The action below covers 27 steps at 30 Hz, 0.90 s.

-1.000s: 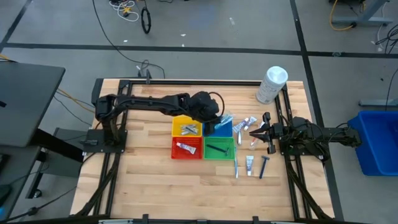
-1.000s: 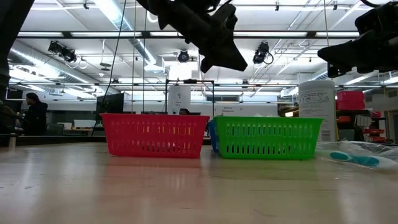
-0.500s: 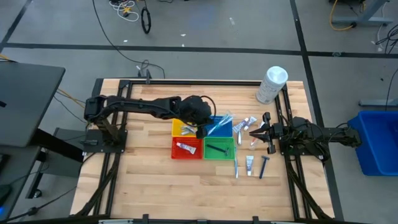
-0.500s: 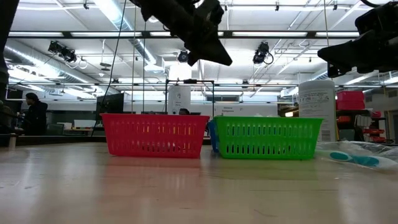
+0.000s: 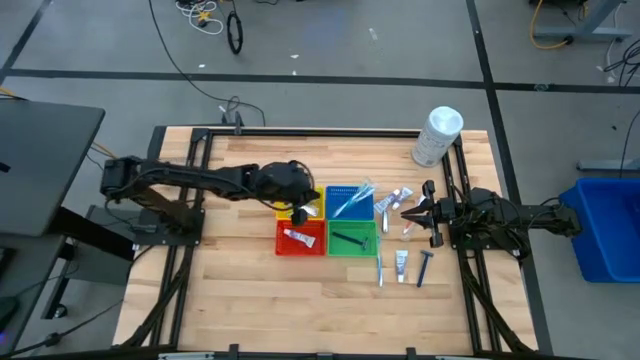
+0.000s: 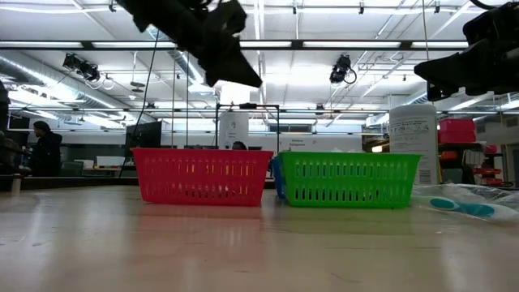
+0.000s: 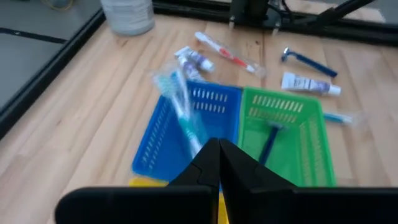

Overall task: Pick & Place Travel size toiletries
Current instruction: Put the top right toothpaste into the red bin

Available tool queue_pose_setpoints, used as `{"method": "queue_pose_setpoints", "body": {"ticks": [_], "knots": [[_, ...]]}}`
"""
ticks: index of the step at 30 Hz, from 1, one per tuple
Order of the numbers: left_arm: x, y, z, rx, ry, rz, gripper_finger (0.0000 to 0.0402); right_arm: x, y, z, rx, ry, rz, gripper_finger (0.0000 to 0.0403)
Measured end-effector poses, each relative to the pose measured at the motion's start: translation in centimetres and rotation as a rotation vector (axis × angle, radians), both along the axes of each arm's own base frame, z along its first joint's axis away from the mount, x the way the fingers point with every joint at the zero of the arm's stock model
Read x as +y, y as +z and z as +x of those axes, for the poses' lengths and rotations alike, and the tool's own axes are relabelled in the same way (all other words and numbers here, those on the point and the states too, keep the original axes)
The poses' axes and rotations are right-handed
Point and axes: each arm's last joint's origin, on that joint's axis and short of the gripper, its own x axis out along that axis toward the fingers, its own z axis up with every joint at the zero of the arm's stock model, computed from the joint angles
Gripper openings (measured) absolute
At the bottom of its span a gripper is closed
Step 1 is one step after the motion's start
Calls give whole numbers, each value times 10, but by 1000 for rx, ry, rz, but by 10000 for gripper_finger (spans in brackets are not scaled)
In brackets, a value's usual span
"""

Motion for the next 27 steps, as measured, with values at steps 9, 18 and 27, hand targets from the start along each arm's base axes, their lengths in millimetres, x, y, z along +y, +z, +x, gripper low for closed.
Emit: {"method": "queue_pose_setpoints", "body": {"ticks": [9, 18, 27], "knots": [[-2, -6, -38, -11, 14, 34, 5, 0, 0, 0, 0, 0, 0, 41], [-7, -27, -76, -86, -77, 117, 5, 0, 0, 0, 0, -1, 0, 41], [-13, -67, -122, -171, -121, 58, 4, 0, 0, 0, 0, 1, 0, 41]]}}
